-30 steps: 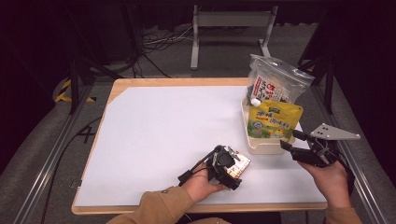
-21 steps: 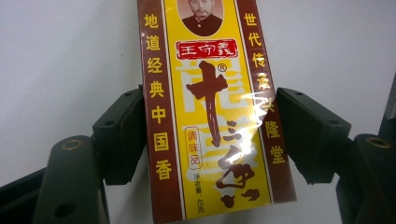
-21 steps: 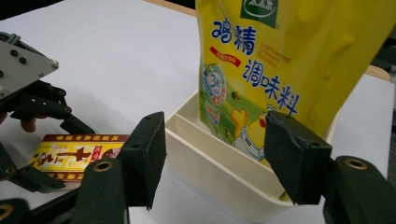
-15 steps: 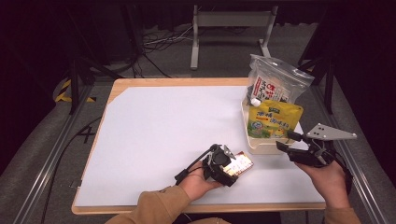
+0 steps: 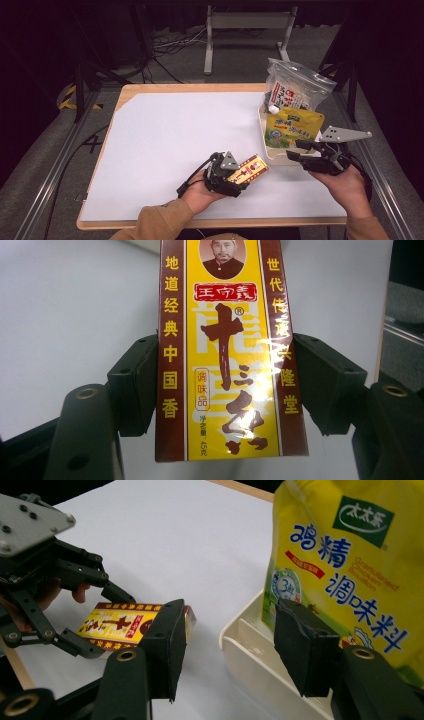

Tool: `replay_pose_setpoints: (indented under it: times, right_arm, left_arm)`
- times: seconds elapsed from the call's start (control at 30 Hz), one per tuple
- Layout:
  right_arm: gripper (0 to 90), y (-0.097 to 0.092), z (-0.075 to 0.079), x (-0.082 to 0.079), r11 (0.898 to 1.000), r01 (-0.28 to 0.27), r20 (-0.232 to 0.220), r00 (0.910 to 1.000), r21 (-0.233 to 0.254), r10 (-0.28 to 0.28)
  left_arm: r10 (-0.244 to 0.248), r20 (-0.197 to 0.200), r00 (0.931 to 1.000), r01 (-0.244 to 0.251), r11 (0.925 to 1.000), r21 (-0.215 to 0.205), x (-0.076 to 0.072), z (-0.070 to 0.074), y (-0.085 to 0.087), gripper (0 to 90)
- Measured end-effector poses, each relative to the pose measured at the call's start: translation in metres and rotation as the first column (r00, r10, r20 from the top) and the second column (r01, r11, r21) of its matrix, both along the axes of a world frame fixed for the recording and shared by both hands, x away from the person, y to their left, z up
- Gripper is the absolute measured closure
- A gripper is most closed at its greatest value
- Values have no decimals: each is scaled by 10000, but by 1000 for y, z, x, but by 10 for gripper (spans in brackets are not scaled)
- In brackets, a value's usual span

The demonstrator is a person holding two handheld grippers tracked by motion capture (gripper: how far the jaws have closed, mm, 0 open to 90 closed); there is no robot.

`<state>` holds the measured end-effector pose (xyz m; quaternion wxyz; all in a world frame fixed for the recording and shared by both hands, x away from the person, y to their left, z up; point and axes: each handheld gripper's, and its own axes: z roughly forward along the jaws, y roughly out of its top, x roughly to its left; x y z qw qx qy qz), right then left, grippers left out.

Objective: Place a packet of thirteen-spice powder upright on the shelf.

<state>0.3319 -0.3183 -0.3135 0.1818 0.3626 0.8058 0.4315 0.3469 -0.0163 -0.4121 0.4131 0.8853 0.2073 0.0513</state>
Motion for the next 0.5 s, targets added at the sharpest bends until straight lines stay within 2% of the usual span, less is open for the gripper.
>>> replay_pose_setpoints:
  times: [0.1, 0.3, 0.4, 0.5]
  right_arm:
    - [466, 5, 7, 2, 9998, -188, -11, 9998, -80, 188]
    - [467, 14, 17, 6, 9989, -412, -286, 9988, -211, 406]
    - [469, 22, 24, 10, 9976, -638, -698, 9956, -266, 618]
    - [469, 28, 26, 13, 9962, -810, -953, 9924, -333, 775]
  left_arm:
    - [108, 324, 9994, -90, 9986, -530, -2, 7, 6, 330]
    - [215, 793, 9966, -159, 9974, -705, -5, 11, 10, 329]
    - [278, 970, 9949, -198, 9964, -822, -5, 11, 11, 329]
    - [433, 1343, 9900, -316, 9956, -880, -6, 12, 13, 329]
